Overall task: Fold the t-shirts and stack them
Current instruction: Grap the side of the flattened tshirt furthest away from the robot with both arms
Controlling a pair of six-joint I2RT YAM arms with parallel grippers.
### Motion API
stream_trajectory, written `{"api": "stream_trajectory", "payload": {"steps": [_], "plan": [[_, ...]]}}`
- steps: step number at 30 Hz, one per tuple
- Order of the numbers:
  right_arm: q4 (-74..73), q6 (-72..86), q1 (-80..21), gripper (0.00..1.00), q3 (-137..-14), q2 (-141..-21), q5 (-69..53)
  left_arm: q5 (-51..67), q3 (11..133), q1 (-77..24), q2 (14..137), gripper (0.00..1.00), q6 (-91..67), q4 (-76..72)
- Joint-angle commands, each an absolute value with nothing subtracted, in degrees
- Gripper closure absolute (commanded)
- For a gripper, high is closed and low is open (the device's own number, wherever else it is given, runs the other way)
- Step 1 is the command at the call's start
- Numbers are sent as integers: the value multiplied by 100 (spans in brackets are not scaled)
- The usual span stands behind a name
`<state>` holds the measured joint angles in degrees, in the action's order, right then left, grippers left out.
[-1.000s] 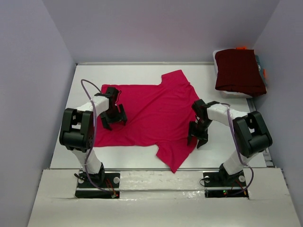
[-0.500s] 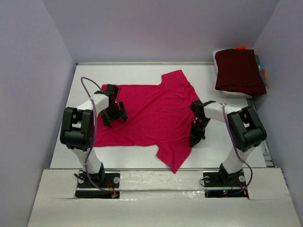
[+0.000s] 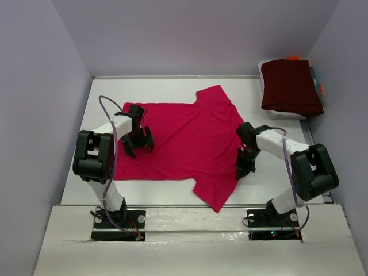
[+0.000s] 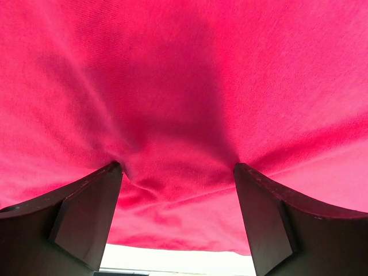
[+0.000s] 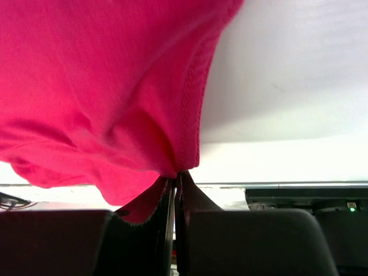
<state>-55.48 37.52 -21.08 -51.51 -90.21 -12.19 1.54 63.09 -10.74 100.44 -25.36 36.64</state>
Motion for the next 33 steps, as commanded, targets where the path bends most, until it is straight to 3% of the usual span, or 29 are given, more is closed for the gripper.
{"api": "stream_trajectory", "payload": {"steps": [1,25,26,30,33], "plan": [[-6126,3814,-2145,93,-5019,-8561,-1099,255,6231,-1037,9896,8,-2496,3823],[-7277,3577,-2145,92,-4798,-7612,-1485,607,5510,-1037,9237,8,-2575,4034],[-7303,3577,-2145,87,-4851,-7603,-1477,606,5554,-1037,9220,8,-2575,4060],[-7356,3612,-2145,45,-5211,-7559,-1485,510,5940,-1037,9193,8,-2575,4297],[-7400,3630,-2145,29,-5641,-7637,-1538,405,6659,-1037,9228,8,-2575,4490]]}}
